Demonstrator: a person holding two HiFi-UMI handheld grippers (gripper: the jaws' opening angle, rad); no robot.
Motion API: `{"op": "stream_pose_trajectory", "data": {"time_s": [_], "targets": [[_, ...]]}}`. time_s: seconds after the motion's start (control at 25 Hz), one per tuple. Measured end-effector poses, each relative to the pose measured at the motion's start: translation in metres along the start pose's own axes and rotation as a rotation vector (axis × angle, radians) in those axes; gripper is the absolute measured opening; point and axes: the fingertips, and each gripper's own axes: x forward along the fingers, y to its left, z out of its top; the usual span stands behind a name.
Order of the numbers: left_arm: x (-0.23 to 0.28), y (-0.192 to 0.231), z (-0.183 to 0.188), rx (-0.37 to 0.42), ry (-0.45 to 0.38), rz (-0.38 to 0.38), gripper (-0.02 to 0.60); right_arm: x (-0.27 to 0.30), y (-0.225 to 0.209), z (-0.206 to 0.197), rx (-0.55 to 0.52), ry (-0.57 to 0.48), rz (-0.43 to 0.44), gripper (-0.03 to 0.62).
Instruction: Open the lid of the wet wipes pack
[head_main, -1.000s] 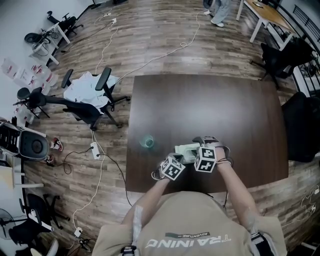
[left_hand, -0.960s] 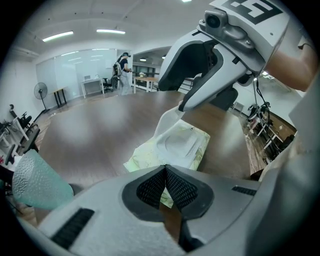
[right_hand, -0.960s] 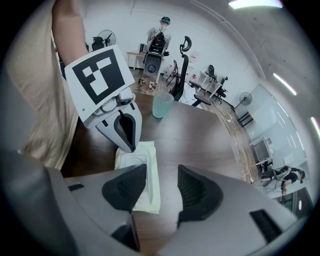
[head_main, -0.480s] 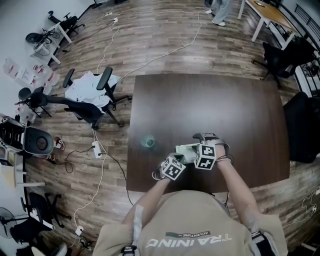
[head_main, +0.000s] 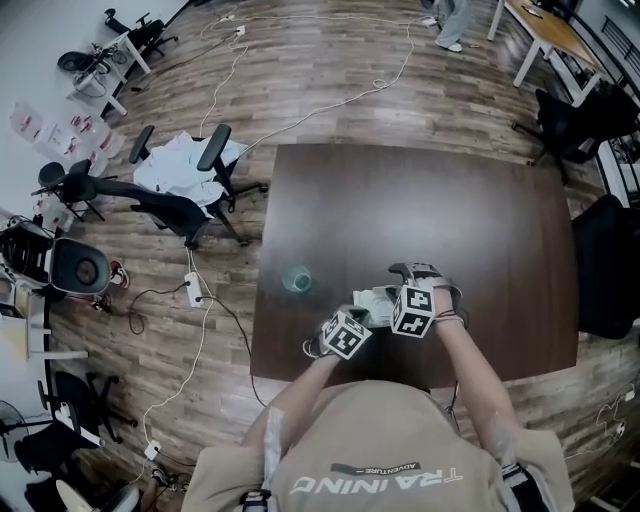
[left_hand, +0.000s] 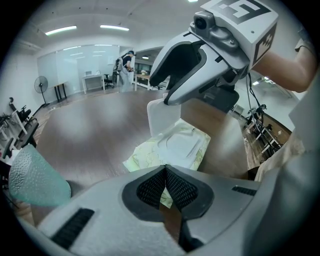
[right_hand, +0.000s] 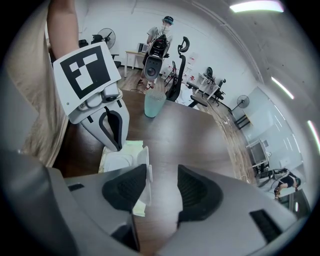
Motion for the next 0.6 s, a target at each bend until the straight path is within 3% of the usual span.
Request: {"op": "stream_pose_trajectory", "data": {"time_s": [0.6], "targets": [[0.003, 0.005, 0.001, -0.028, 0.034, -0.038, 0.009, 0.027, -0.009, -0.009, 0.026, 0.002, 0.031, 0.199]]}}
